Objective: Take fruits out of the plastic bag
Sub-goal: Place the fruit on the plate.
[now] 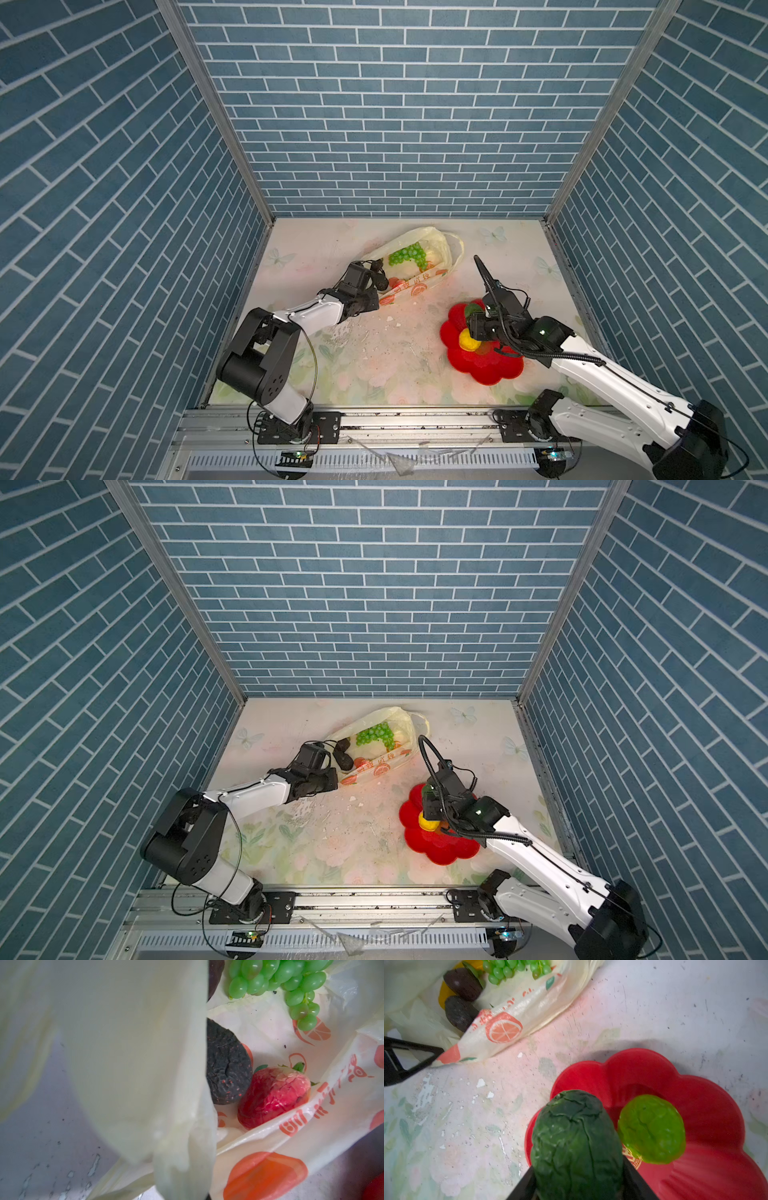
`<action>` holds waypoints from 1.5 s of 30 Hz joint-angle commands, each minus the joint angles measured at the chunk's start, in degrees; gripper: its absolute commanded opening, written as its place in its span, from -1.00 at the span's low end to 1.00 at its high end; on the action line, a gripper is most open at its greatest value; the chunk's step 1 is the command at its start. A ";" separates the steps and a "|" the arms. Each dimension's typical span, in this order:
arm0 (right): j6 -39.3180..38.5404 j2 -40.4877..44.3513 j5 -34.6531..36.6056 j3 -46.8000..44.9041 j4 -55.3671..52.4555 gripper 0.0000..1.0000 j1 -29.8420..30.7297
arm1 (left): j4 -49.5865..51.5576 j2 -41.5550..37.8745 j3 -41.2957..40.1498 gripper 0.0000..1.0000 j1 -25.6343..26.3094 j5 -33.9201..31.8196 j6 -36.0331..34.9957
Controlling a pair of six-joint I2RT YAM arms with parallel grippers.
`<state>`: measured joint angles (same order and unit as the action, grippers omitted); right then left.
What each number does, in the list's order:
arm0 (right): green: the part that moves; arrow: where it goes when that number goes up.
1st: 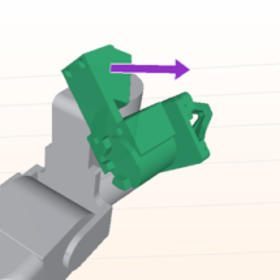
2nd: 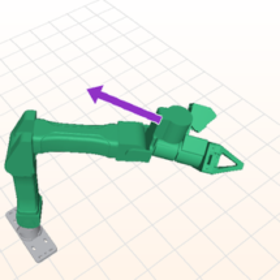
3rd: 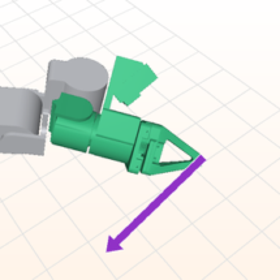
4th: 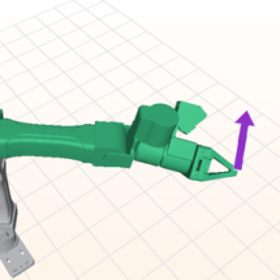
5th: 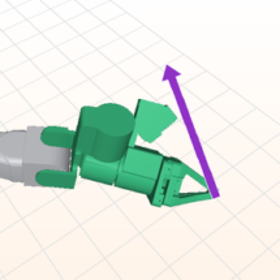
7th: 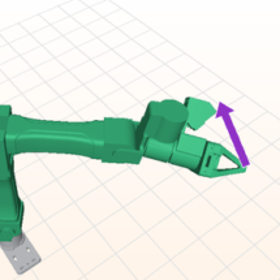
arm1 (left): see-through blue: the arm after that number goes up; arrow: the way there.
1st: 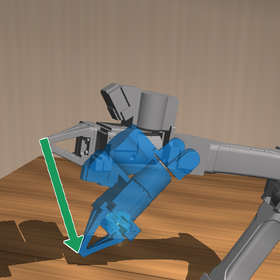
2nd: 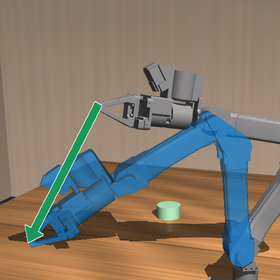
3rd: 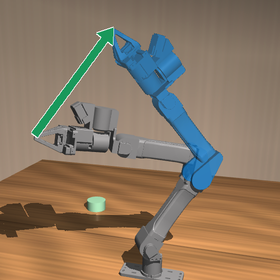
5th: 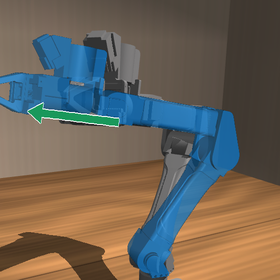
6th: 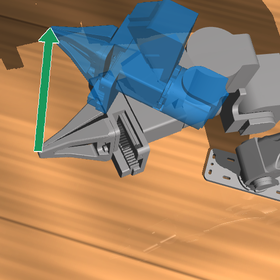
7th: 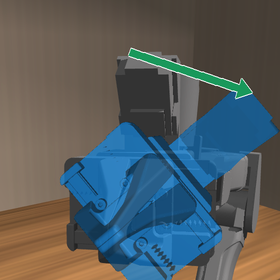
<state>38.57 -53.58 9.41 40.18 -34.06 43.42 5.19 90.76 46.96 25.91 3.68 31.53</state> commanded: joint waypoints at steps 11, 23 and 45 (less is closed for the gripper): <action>4.46 14.45 3.04 -12.54 -3.57 0.10 0.86 | 0.50 1.36 1.30 -0.79 0.38 -0.74 0.04; 5.74 14.94 5.77 -17.80 0.66 0.10 0.90 | 0.94 0.95 1.13 -0.79 0.61 -1.22 0.19; 9.42 12.98 8.25 -21.35 6.96 0.41 0.90 | 0.88 1.14 1.07 -0.79 0.64 -1.35 0.11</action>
<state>45.82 -40.99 15.86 20.25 -27.59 44.01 5.32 91.53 47.11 26.17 3.01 31.64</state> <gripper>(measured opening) 0.702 0.106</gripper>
